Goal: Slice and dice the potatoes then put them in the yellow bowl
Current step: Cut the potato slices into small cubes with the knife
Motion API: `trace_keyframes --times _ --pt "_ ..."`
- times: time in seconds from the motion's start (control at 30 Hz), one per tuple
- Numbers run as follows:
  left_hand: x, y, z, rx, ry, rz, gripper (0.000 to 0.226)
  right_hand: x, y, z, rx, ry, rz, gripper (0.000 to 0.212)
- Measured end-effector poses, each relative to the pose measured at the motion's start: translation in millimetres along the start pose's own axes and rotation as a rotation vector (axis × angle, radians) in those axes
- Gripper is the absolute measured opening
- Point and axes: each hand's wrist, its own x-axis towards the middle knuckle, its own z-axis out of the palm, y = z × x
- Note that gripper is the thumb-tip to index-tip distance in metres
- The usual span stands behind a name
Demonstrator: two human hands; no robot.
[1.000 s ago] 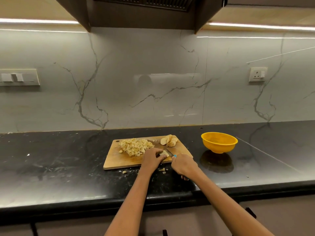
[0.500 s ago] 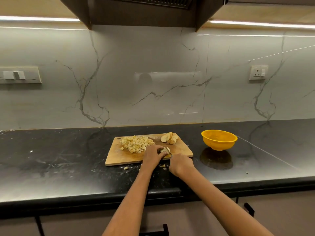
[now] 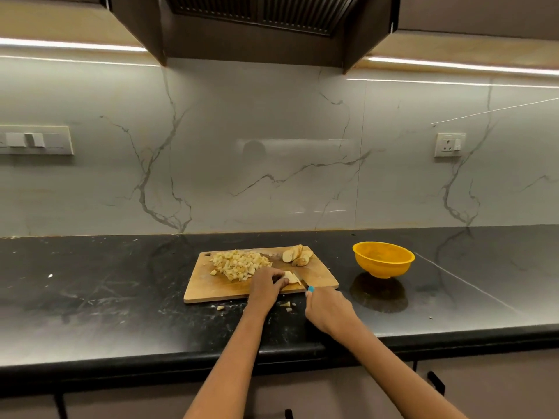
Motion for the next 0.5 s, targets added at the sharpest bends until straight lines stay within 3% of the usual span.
trace_keyframes --times 0.37,0.5 --pt "4.2 -4.2 -2.3 -0.031 -0.033 0.018 0.03 28.9 -12.1 0.8 -0.031 -0.157 -0.032 0.034" --pt "5.0 -3.4 -3.8 -0.028 -0.043 0.018 0.029 39.3 -22.0 -8.5 0.009 -0.294 0.009 0.028"
